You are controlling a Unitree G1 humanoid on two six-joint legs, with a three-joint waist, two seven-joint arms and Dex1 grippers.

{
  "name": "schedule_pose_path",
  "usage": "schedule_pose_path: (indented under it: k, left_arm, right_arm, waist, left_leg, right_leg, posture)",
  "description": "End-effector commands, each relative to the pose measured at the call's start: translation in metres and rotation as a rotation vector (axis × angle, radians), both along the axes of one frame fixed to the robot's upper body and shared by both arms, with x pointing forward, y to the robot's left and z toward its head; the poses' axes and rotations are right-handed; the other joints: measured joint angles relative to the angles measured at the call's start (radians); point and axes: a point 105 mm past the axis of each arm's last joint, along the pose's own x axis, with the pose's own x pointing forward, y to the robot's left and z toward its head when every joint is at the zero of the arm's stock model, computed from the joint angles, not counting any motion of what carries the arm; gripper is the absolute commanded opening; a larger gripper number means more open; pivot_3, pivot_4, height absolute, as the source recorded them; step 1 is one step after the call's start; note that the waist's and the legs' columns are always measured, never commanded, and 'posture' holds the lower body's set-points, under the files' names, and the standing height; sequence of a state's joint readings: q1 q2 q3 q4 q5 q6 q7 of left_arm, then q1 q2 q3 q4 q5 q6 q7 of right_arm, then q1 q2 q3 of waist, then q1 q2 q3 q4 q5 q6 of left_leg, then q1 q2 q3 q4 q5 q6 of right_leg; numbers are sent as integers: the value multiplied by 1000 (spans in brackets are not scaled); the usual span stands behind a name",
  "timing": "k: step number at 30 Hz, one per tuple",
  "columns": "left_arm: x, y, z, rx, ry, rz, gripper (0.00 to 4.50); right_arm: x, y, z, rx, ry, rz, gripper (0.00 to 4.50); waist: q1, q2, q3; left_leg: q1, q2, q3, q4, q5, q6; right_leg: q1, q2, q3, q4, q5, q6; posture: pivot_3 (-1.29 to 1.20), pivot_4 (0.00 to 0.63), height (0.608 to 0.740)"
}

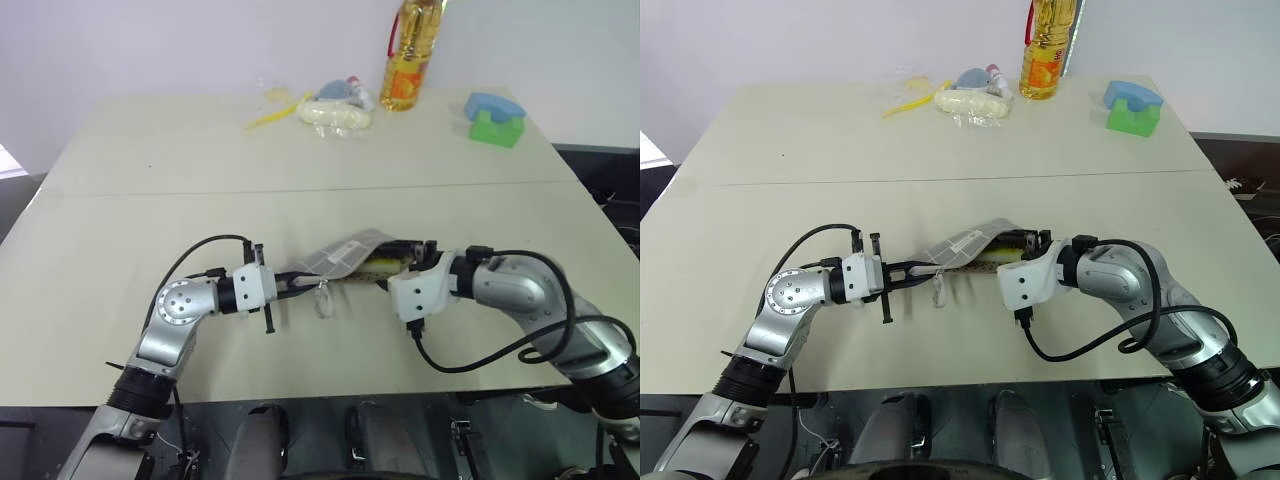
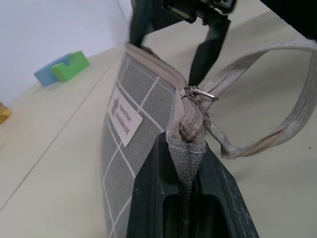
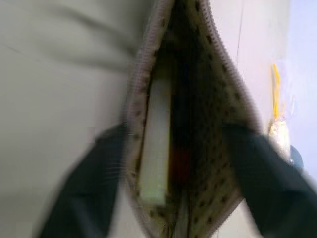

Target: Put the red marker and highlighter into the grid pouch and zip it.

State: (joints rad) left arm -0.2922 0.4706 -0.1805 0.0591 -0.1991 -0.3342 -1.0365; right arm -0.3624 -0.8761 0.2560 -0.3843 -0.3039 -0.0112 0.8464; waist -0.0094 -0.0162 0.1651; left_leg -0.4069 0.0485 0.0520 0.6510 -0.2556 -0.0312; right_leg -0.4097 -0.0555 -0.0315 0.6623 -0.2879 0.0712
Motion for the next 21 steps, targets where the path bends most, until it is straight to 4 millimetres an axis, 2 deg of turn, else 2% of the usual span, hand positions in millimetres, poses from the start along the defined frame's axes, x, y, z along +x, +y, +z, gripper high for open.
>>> schedule_pose_path:
  k: [1,4,6,9,11,14,18,21]
  left_arm:
    - [9,4,17,-69,-37,56,0]
    - [26,4,26,-162,-29,151,0]
    - [34,1,31,-204,-44,197,0]
    - [45,-6,36,-247,-83,254,0]
    - [48,-12,37,-253,-100,265,0]
    - [51,-19,35,-237,-132,272,0]
    - [56,-24,38,-249,-157,285,0]
    - [56,-27,37,-243,-166,276,0]
  right_arm:
    - [12,-10,41,190,-63,-101,4477]
    - [16,-19,69,481,32,-195,4477]
    - [14,-21,76,628,133,-235,4477]
    - [3,-13,79,814,319,-239,4477]
    - [-9,-1,76,888,467,-217,4477]
    - [-24,17,64,912,622,-212,4477]
    - [-12,35,49,1078,779,-350,4477]
    - [-7,40,41,1113,812,-415,4477]
  waist:
    - [0,0,0]
    - [1,0,0]
    - [3,0,0]
    - [6,0,0]
    - [6,0,0]
    - [2,0,0]
    - [-3,0,0]
    - [0,0,0]
  left_leg:
    - [0,0,0,0,0,0]
    - [0,0,0,1,0,0]
    - [0,0,-1,2,0,0]
    - [0,0,-2,2,0,0]
    - [0,0,-2,1,0,0]
    - [0,0,-2,1,0,0]
    - [0,0,-2,1,0,0]
    - [0,0,-2,1,0,0]
  right_leg:
    - [0,0,0,0,0,0]
    - [1,0,0,1,0,0]
    - [1,0,0,1,0,0]
    - [2,-1,0,1,0,0]
    - [1,-1,0,1,0,0]
    - [1,-1,0,1,0,0]
    - [1,-1,0,2,1,-1]
    - [0,-1,0,2,1,-1]
  posture:
    - [0,150,740]
    - [0,150,740]
    - [0,150,740]
    - [0,150,740]
    - [0,150,740]
    - [0,150,740]
    - [0,150,740]
    - [0,150,740]
